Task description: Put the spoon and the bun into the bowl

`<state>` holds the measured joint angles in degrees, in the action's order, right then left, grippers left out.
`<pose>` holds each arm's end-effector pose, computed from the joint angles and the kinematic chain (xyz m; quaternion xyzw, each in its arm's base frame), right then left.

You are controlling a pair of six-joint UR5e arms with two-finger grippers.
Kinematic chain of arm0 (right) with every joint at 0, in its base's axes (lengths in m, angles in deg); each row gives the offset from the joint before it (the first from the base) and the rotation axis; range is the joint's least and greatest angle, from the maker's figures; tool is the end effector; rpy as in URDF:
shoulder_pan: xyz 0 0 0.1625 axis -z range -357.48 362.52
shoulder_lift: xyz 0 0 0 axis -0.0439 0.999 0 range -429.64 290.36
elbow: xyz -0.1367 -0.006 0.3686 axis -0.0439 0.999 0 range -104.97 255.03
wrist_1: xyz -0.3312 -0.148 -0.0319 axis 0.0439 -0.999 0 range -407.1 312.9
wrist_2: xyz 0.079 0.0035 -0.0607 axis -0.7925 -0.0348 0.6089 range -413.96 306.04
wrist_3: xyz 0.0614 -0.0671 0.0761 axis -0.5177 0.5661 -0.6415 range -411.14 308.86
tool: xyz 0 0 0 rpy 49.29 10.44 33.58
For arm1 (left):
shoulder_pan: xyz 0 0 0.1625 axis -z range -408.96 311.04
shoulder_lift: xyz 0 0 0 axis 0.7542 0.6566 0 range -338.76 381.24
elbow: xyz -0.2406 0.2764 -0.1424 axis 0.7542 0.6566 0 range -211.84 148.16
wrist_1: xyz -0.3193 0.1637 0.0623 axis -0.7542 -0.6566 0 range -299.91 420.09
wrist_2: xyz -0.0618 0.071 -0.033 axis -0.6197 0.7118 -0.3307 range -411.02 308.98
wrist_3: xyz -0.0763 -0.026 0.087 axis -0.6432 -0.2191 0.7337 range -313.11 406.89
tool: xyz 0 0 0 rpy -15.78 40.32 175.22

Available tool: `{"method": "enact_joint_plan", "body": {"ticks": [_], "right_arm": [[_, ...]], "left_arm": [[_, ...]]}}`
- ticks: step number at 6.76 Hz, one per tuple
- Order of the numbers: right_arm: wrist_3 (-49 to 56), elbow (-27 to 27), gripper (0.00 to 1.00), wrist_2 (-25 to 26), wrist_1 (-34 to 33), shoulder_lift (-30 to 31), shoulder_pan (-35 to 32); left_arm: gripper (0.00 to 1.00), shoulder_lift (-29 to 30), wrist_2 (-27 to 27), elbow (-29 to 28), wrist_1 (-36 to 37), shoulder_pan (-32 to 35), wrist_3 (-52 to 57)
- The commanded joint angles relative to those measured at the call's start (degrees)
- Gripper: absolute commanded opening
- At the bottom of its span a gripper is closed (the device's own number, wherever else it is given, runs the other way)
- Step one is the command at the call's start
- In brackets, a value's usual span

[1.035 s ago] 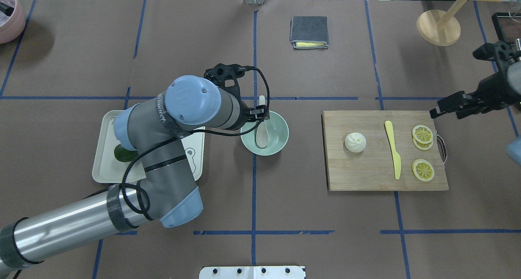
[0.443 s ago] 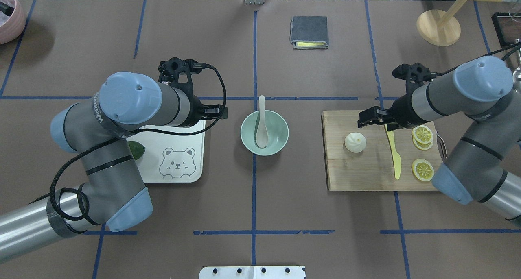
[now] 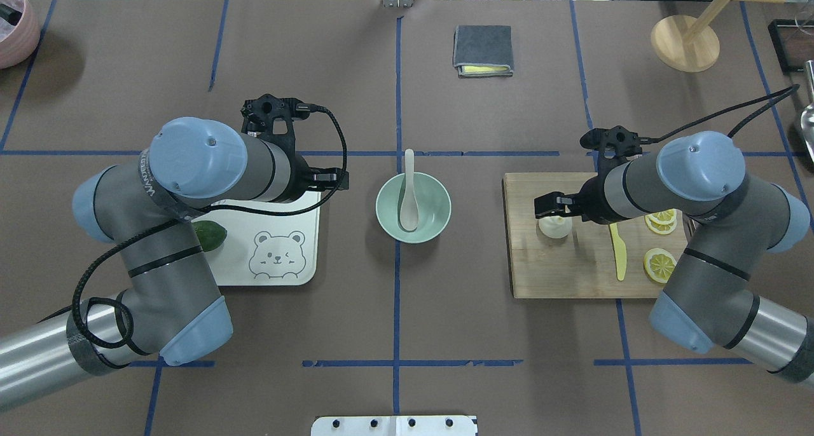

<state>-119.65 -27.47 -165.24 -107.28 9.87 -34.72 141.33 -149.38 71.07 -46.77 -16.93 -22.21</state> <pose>-0.3688 -0.3937 0.4041 0.0702 -0.4620 0.0394 0.8832 0.4442 -0.4148 0.2442 0.1652 0.4736 -0.0476 0.8638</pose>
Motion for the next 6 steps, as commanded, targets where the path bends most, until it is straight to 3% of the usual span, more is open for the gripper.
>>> {"method": "enact_joint_plan", "body": {"ticks": [1,2,3,5,6], "right_arm": [[-0.13,-0.07,0.92,0.62,-2.03,-0.14,1.28],[-0.13,-0.16,0.85,0.71,-2.13,-0.23,1.29],[-0.13,-0.16,0.6,0.62,-2.13,-0.23,1.29],[-0.13,-1.03,0.0,0.62,-2.13,-0.23,1.2],[-0.13,-1.3,0.0,0.62,-2.13,-0.31,1.2]], "left_arm": [[0.8,0.06,0.0,-0.25,-0.02,-0.12,-0.25],[0.8,0.06,0.0,-0.34,-0.02,-0.12,-0.33],[0.8,0.06,0.0,-0.43,-0.02,-0.12,-0.34],[0.8,-0.03,0.0,-0.51,-0.02,-0.12,-0.34],[0.8,-0.03,0.0,-0.43,-0.02,-0.03,-0.34]]}}
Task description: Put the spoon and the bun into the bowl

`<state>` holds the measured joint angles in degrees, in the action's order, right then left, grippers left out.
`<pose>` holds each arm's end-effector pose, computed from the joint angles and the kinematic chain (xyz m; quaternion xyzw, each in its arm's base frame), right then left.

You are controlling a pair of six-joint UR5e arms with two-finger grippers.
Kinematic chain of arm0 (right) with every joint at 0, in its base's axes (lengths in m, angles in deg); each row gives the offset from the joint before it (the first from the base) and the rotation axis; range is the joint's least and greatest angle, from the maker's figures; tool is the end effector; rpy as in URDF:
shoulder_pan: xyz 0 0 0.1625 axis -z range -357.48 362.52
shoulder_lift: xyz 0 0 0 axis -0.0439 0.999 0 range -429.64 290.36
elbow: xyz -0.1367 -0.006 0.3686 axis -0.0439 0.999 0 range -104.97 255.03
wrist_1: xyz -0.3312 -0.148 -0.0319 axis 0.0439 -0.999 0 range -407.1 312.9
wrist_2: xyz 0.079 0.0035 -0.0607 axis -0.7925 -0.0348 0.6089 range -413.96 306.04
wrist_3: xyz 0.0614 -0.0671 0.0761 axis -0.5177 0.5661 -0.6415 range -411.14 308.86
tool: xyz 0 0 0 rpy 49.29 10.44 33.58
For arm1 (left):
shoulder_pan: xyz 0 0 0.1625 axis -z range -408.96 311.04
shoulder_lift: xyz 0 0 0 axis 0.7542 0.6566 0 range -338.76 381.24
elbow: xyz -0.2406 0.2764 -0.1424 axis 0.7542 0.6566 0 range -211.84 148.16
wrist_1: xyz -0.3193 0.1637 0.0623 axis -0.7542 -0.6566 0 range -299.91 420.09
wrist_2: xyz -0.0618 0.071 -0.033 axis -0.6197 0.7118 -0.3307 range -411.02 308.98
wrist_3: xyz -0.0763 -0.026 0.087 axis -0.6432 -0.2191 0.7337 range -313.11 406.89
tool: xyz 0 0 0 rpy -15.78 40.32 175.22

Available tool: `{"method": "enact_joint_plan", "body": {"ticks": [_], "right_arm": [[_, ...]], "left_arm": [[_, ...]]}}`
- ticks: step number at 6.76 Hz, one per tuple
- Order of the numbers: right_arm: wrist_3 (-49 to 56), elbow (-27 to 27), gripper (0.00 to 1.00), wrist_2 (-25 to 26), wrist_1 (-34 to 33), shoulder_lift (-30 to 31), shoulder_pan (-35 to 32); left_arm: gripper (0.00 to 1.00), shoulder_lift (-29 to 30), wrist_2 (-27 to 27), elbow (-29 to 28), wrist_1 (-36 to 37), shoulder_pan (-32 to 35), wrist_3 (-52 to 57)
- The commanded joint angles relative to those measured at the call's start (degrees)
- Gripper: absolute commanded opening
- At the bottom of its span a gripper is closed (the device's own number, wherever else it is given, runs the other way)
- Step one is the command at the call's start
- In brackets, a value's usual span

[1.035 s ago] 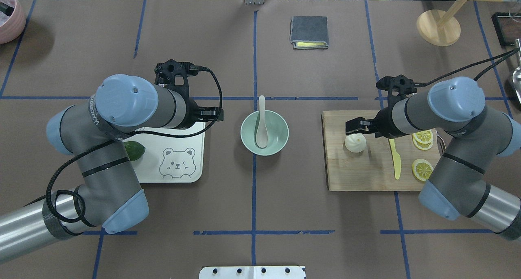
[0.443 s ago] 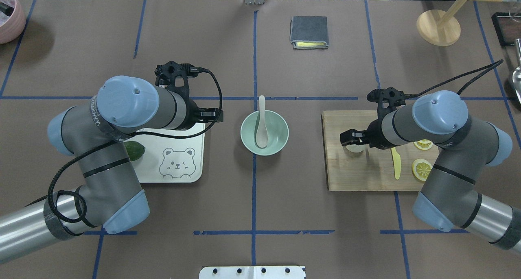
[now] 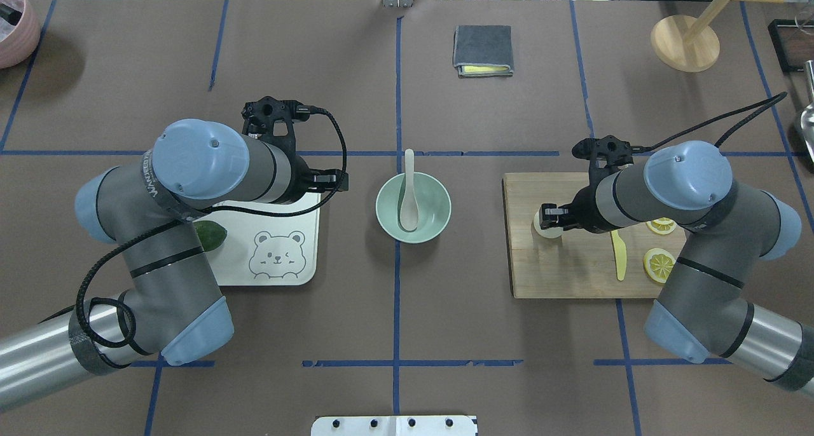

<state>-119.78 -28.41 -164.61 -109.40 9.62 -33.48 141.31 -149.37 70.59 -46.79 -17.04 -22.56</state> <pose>-0.3761 -0.3863 0.4000 0.0651 -0.4549 0.0351 0.8875 0.4468 -0.4151 0.2477 0.1617 0.4710 -0.0499 0.8657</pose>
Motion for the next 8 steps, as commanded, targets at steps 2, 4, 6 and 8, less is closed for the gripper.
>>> {"method": "enact_joint_plan", "body": {"ticks": [2,4,6,8], "right_arm": [[-0.26,-2.46,0.0,-0.26,-0.18,-0.76,0.05],[-9.71,-1.77,0.0,0.0,-7.85,-13.69,0.84],[-15.96,3.2,0.0,5.06,-14.24,-25.76,4.78],[-17.23,8.5,0.0,9.04,-14.16,-29.24,7.25]], "left_arm": [[0.8,-0.36,0.0,1.27,0.0,0.86,0.54],[0.8,-4.73,-0.26,6.7,0.0,2.44,0.98],[0.82,-8.34,-0.44,9.88,-0.09,3.94,3.96],[0.99,-9.41,-2.81,11.47,-0.09,4.64,3.97]]}}
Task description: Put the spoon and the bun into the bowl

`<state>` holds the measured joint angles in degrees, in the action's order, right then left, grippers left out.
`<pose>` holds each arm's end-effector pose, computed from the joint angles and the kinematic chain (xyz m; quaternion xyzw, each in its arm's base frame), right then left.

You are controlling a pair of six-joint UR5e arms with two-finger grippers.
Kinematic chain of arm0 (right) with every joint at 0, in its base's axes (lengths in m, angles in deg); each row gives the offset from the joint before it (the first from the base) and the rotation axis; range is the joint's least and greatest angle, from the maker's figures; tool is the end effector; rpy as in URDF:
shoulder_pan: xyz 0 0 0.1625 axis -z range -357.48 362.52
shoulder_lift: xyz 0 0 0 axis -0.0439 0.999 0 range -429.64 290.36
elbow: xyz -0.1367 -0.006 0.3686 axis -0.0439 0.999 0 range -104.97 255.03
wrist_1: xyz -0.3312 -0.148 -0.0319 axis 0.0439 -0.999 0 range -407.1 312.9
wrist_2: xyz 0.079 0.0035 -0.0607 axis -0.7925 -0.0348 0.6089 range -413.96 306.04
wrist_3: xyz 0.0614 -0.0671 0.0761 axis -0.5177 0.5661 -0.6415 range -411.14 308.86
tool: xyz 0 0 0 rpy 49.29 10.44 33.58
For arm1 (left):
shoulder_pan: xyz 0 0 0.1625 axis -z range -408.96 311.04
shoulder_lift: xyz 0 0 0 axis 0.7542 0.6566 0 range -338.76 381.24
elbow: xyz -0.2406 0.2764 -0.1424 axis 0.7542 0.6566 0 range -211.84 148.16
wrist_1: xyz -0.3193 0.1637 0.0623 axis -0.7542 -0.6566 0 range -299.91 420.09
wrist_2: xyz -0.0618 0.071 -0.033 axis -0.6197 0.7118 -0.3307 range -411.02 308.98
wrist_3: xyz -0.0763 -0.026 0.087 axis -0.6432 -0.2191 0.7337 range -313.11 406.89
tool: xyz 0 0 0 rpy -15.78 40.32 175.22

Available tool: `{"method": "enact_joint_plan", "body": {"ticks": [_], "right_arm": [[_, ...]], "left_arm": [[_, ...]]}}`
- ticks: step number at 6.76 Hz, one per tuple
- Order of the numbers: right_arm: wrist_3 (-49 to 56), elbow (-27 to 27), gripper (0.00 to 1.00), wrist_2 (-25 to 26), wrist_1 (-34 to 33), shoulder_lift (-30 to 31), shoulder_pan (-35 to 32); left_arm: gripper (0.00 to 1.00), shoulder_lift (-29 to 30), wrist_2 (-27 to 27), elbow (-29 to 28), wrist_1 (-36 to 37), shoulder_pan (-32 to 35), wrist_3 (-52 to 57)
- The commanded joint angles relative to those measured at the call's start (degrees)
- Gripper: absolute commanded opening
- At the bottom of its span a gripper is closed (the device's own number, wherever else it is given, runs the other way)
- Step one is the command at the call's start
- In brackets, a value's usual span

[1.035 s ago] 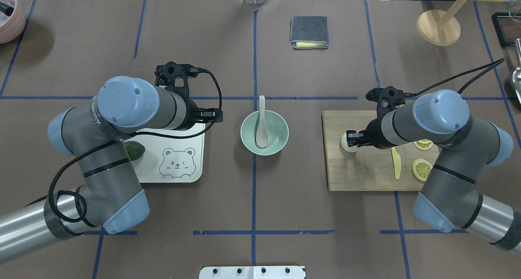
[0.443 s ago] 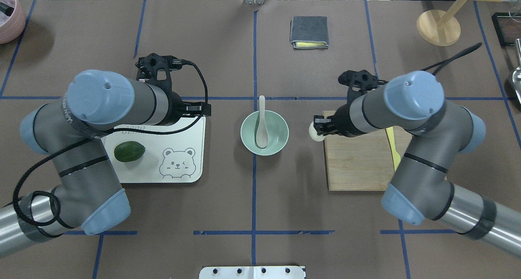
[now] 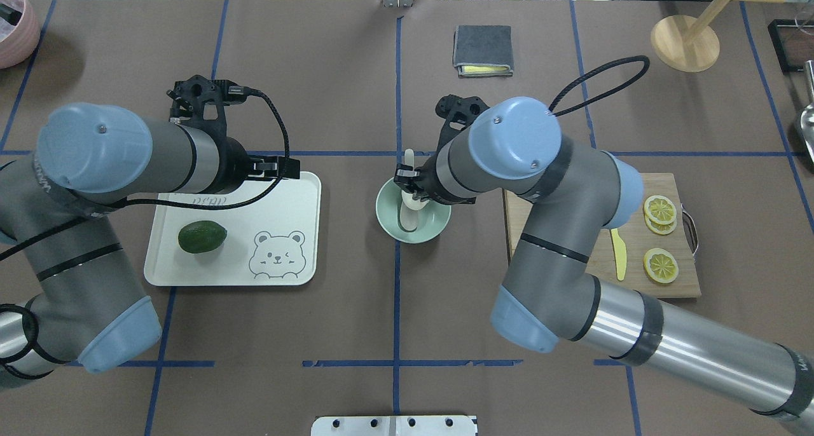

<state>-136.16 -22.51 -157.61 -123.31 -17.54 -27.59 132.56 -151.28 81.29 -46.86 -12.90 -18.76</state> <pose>-0.4916 -0.4068 0.2045 0.0494 -0.4990 0.1306 0.8553 0.3666 -0.4057 0.2597 0.1894 0.4781 -0.0420 0.8566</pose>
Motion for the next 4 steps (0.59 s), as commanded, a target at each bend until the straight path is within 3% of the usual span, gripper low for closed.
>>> {"method": "enact_joint_plan", "body": {"ticks": [1,3,4], "right_arm": [[-0.85,2.61,0.0,2.05,-0.34,-1.83,1.54],[-0.76,2.61,0.02,2.05,-0.34,-1.39,2.24],[-1.02,2.7,0.9,2.14,-0.52,-1.3,2.68]], "left_arm": [[0.99,-0.49,-0.9,0.77,-0.01,0.51,0.09],[0.99,-0.57,-0.99,0.51,-0.01,0.51,0.09],[0.99,-0.57,-0.9,0.25,-0.1,0.51,0.09]]}}
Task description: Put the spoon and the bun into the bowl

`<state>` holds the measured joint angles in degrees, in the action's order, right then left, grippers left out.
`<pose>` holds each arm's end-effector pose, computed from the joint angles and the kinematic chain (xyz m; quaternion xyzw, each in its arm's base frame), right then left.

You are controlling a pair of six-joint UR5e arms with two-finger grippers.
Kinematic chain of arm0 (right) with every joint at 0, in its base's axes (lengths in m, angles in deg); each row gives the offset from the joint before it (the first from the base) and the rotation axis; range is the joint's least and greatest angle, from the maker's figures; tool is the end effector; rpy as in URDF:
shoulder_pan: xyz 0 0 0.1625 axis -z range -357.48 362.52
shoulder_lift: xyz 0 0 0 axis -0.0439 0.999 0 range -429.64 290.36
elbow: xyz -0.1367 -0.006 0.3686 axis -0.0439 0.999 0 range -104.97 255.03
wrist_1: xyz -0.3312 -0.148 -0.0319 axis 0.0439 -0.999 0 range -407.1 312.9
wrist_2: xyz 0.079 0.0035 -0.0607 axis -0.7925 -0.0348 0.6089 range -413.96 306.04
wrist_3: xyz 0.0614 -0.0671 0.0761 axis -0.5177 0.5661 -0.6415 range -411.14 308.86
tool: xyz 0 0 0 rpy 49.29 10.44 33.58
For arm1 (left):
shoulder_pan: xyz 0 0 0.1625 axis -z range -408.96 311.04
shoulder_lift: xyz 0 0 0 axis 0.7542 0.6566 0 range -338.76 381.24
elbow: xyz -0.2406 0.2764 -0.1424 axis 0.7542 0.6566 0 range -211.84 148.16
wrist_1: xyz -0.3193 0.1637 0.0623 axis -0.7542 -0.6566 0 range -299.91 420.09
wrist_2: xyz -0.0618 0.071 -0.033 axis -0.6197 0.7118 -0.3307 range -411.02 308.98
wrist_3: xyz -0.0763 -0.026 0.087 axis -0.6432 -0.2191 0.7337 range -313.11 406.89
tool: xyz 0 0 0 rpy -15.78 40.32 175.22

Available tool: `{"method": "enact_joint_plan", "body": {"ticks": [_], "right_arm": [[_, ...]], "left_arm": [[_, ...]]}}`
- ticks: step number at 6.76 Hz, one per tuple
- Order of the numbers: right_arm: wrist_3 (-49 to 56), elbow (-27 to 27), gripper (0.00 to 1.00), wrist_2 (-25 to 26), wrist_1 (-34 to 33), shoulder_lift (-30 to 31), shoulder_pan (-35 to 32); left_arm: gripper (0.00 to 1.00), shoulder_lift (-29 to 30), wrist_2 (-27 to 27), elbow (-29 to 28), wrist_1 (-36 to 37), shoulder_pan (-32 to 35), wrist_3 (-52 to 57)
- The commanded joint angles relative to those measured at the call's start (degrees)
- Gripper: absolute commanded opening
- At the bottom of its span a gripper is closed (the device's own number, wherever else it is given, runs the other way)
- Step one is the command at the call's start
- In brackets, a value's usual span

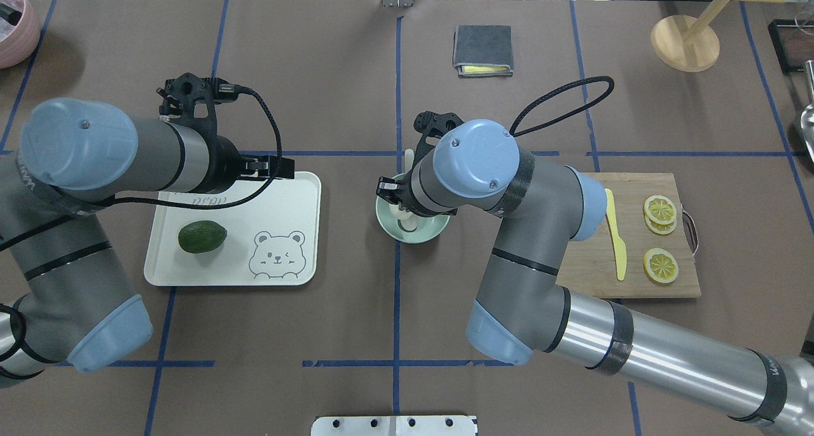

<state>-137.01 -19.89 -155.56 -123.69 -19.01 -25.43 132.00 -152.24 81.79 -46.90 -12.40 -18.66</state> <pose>-0.5171 -0.3983 0.2076 0.0476 -0.4858 0.1322 0.8627 0.3613 -0.4051 0.2612 0.1854 0.4803 -0.0407 0.8563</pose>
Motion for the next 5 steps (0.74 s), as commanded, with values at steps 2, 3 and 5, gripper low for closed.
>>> {"method": "enact_joint_plan", "body": {"ticks": [2,3,5], "right_arm": [[-0.26,0.0,1.0,0.0,0.04,0.08,0.53],[-0.18,-0.09,1.0,0.0,0.22,0.08,0.53],[-0.09,-5.5,1.0,-0.7,-0.39,4.26,-1.74]], "left_arm": [[0.99,-0.01,0.05,-0.51,-0.24,-0.08,-0.02],[0.99,-0.01,0.14,-0.52,-0.24,-0.08,-0.02],[0.99,-1.23,0.23,-0.43,0.02,0.18,0.41]]}}
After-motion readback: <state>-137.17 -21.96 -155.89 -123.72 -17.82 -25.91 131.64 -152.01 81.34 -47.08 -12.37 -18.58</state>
